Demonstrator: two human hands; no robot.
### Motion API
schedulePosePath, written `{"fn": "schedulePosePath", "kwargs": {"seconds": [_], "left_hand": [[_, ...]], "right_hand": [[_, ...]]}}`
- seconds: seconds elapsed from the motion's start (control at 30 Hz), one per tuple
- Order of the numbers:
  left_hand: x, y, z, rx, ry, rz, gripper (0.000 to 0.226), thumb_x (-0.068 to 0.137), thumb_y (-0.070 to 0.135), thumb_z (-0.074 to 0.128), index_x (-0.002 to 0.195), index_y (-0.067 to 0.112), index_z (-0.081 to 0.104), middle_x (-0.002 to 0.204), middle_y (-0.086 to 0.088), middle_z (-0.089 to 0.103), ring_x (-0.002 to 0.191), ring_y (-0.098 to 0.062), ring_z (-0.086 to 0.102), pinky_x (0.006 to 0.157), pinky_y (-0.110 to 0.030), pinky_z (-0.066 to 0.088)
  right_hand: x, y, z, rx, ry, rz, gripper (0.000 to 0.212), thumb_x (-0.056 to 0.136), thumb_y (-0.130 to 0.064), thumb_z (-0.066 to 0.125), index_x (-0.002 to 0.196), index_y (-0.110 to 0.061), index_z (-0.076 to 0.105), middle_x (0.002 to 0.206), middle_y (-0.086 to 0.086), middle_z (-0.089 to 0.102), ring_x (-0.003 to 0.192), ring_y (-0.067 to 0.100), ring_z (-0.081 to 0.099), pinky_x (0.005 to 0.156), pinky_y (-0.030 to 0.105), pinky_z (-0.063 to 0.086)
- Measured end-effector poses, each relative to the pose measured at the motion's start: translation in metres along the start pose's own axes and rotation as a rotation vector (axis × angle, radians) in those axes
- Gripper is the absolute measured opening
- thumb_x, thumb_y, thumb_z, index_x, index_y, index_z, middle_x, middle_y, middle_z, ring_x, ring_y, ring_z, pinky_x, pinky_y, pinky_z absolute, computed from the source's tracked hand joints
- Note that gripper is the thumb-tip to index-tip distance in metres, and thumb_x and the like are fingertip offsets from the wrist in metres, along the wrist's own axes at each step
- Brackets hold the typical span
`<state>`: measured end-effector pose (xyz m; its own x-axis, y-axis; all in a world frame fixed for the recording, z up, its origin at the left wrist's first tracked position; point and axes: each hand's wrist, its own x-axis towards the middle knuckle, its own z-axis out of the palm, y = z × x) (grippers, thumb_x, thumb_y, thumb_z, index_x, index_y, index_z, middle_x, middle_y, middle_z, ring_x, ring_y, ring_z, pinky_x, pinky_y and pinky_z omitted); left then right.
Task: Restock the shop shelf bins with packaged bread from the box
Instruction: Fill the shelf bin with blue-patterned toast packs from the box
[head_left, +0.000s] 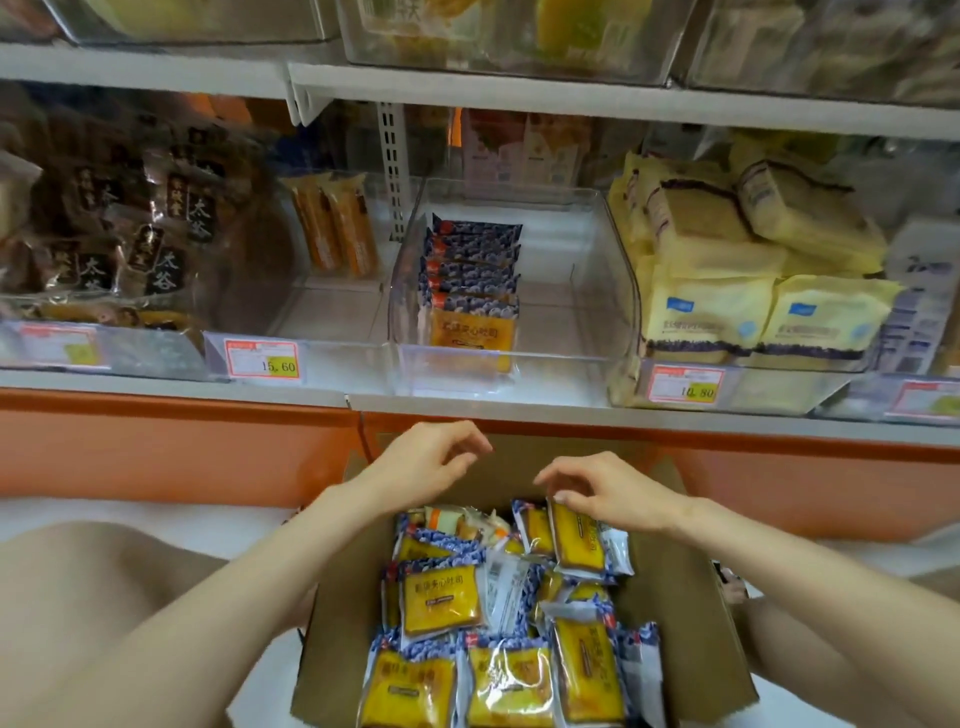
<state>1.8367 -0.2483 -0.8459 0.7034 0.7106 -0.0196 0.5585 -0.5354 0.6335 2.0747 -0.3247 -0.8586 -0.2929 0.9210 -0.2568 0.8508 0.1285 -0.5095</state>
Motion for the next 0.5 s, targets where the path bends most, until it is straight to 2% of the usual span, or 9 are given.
{"fn": "schedulePosePath", "kwargs": {"seconds": [0.1,0.2,0.3,0.4,0.5], "left_hand": [[0.002,-0.028,0.050,0.015,-0.248,-0.132,0.022,0.093,0.018,0.053,0.114,0.017,0.060,0.111,0.000,0.066,0.100,-0.013,0.062,0.089,-0.031,0.050],[0.004,-0.058,0.090,0.123,-0.465,-0.270,0.032,0.093,0.020,0.051,0.124,0.017,0.052,0.122,-0.006,0.060,0.109,-0.022,0.057,0.091,-0.034,0.047],[-0.002,-0.091,0.115,0.128,-0.442,-0.470,0.047,0.090,0.023,0.057,0.134,0.015,0.042,0.135,-0.008,0.050,0.121,-0.024,0.049,0.095,-0.029,0.040],[-0.018,-0.115,0.138,0.050,-0.407,-0.686,0.073,0.081,0.031,0.070,0.142,0.015,0.032,0.147,-0.011,0.033,0.133,-0.027,0.036,0.109,-0.035,0.033],[-0.029,-0.127,0.160,-0.008,-0.407,-0.838,0.089,0.074,0.039,0.077,0.145,0.017,0.028,0.152,-0.012,0.019,0.138,-0.030,0.026,0.113,-0.039,0.028]], "right_hand": [[-0.011,0.013,0.018,-0.093,-0.128,0.056,0.031,0.095,-0.024,0.053,0.125,-0.029,0.057,0.119,-0.007,0.064,0.096,0.005,0.059,0.087,0.030,0.049],[-0.022,0.018,0.029,-0.148,-0.186,0.067,0.034,0.095,-0.029,0.052,0.129,-0.030,0.053,0.123,-0.007,0.062,0.101,0.009,0.060,0.088,0.032,0.049],[-0.026,0.020,0.036,-0.156,-0.193,0.074,0.034,0.096,-0.030,0.051,0.130,-0.030,0.051,0.125,-0.009,0.060,0.100,0.010,0.060,0.088,0.031,0.047],[-0.028,0.026,0.045,-0.072,-0.202,0.099,0.034,0.096,-0.029,0.053,0.130,-0.031,0.052,0.124,-0.008,0.061,0.095,0.008,0.058,0.084,0.028,0.046],[-0.027,0.032,0.048,-0.060,-0.215,0.115,0.035,0.096,-0.028,0.053,0.131,-0.030,0.052,0.124,-0.008,0.060,0.088,0.003,0.052,0.076,0.023,0.041]]}}
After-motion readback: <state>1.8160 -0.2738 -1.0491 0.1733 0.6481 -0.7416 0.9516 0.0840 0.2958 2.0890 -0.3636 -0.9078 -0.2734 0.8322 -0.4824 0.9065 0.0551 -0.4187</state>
